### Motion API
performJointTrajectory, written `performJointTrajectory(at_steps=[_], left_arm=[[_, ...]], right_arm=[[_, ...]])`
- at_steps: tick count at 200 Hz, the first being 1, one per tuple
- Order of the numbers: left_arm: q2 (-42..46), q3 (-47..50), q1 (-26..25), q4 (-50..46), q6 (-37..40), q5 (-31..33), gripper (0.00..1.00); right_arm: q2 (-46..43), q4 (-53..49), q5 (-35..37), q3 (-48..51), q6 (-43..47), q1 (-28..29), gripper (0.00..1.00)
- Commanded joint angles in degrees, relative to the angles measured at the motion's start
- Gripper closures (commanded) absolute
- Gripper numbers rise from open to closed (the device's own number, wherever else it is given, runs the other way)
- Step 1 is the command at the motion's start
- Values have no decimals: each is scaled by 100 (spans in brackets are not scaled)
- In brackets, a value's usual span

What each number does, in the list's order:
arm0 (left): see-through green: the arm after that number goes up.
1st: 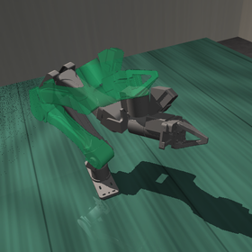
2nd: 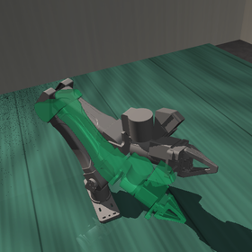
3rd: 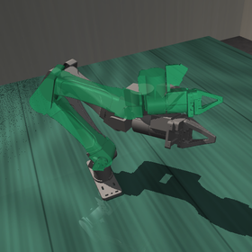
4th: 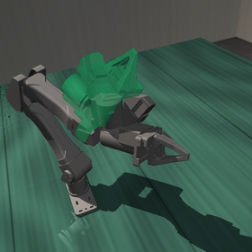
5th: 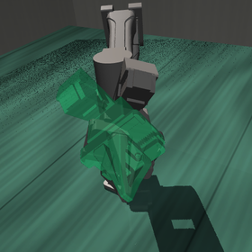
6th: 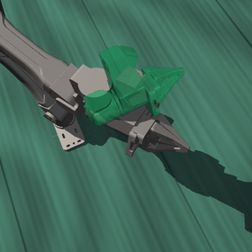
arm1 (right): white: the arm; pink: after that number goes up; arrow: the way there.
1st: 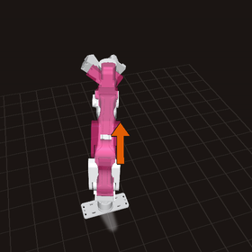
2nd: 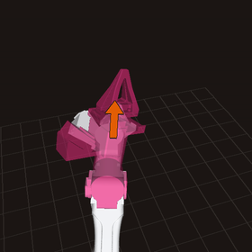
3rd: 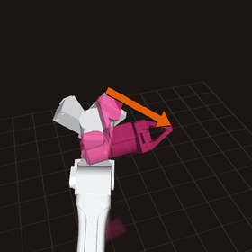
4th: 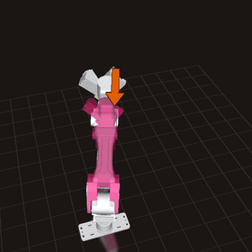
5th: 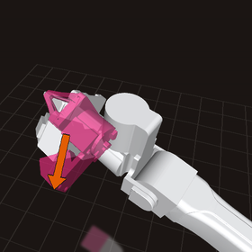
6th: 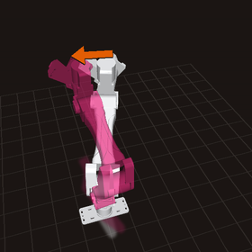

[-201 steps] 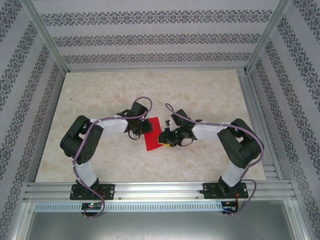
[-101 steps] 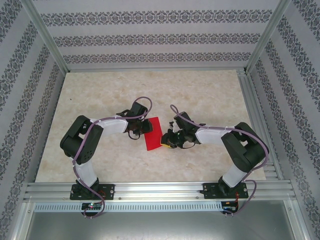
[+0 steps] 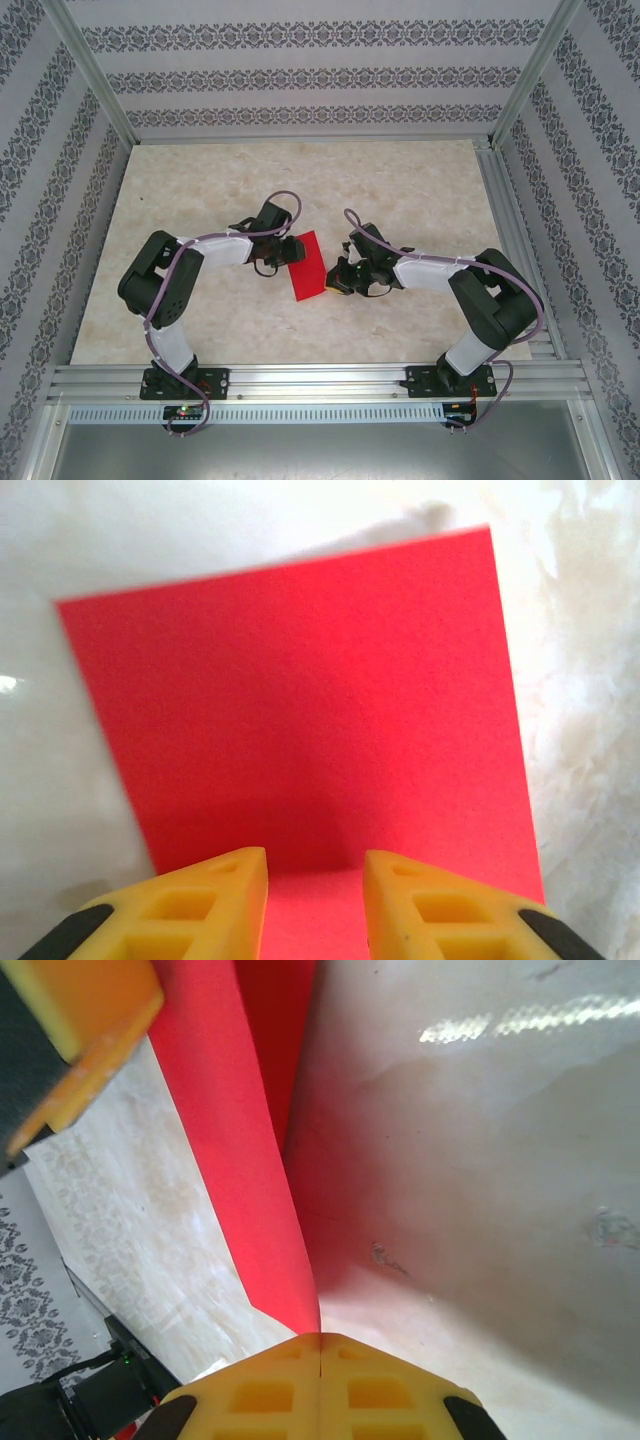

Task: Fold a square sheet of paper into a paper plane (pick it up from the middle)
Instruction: Third fold the triangle at the center of the table.

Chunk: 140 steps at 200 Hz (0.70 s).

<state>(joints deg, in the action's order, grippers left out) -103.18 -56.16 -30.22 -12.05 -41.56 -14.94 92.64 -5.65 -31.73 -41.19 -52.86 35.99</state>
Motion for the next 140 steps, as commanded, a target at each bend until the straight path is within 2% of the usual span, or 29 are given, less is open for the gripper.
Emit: performJointTrajectory(at_steps=[1,67,140], left_arm=[[91,-37,209,74,224,11,68],[-282,-1,288,8,347,-63,75],[-348,27,288,-58,478,-91,76]], right_arm=[[-45,-138,114,-126,68,57,96],[46,-130,61,-447,141,135,96],[677,125,-35,-1174,192,284,94]])
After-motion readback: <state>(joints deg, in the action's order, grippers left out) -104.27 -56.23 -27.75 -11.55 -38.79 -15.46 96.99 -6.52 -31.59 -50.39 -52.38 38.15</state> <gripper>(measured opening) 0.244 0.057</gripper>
